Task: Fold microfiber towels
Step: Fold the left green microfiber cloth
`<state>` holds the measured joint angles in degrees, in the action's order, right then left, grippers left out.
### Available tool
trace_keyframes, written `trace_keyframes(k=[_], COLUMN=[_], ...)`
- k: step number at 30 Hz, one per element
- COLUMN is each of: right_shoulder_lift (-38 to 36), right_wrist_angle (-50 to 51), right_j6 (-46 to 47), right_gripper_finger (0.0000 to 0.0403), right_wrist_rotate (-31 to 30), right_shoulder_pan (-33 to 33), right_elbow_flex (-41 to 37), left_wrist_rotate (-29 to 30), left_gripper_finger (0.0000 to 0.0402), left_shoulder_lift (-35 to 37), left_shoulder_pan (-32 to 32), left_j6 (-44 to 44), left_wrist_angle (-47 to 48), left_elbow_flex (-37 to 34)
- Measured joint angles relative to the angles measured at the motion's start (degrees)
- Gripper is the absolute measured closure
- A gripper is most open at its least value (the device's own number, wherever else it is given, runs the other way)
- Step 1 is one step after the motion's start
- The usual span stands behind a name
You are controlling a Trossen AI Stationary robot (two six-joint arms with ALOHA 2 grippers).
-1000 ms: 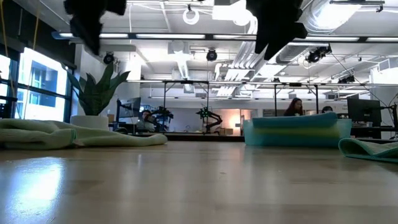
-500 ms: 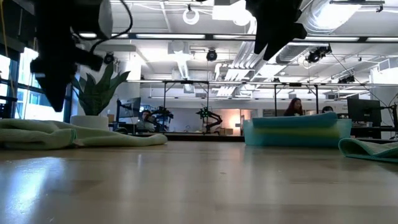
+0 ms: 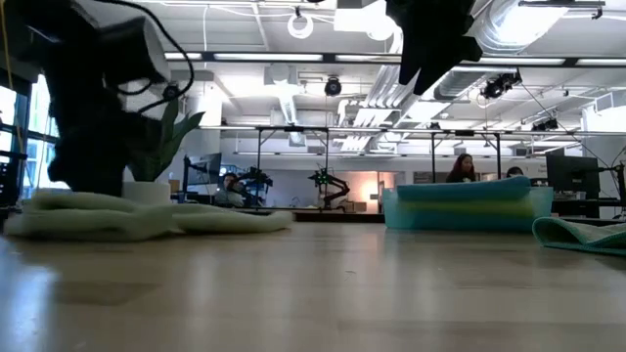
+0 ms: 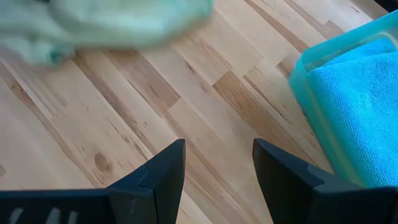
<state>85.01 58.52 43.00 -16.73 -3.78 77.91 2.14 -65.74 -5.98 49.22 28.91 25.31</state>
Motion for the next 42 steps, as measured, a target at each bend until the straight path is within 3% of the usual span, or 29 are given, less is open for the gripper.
trace_keyframes(k=[7, 12, 17, 22, 29, 33, 39, 42], right_shoulder_lift=[0.00, 0.00, 0.00, 0.00, 0.00, 0.00, 0.00, 0.00], right_wrist_angle=[-0.13, -0.15, -0.15, -0.15, -0.17, -0.16, -0.17, -0.19], right_j6=[0.00, 0.00, 0.01, 0.00, 0.02, 0.00, 0.02, 0.01], right_gripper_finger=[0.0224, 0.0224, 0.0224, 0.0224, 0.0224, 0.0224, 0.0224, 0.0224], right_wrist_rotate=[0.00, 0.00, 0.00, 0.00, 0.00, 0.00, 0.00, 0.00], right_shoulder_pan=[0.01, 0.01, -0.01, 0.01, 0.01, 0.01, 0.00, -0.01], right_elbow_flex=[-0.02, -0.02, -0.02, -0.02, -0.02, -0.02, -0.02, -0.02], left_wrist_rotate=[1.14, 2.57, 6.21, 15.77, 18.27, 20.16, 21.24, 21.34], left_gripper_finger=[0.0302, 0.0321, 0.0333, 0.0342, 0.0357, 0.0365, 0.0376, 0.0380], left_shoulder_lift=[-4.00, -11.13, -15.12, -15.28, -15.39, -17.79, -27.86, -31.93], left_shoulder_pan=[8.15, 12.02, 13.22, 13.24, 14.75, 17.01, 20.06, 20.99], left_j6=[5.13, 3.73, -1.57, -4.78, 1.52, 7.54, 10.94, 11.65], left_wrist_angle=[-28.15, -40.84, -37.52, -25.13, -15.67, -17.94, -34.03, -37.50], left_elbow_flex=[0.01, 2.70, 8.35, 11.95, 11.78, 11.60, 12.03, 14.83])
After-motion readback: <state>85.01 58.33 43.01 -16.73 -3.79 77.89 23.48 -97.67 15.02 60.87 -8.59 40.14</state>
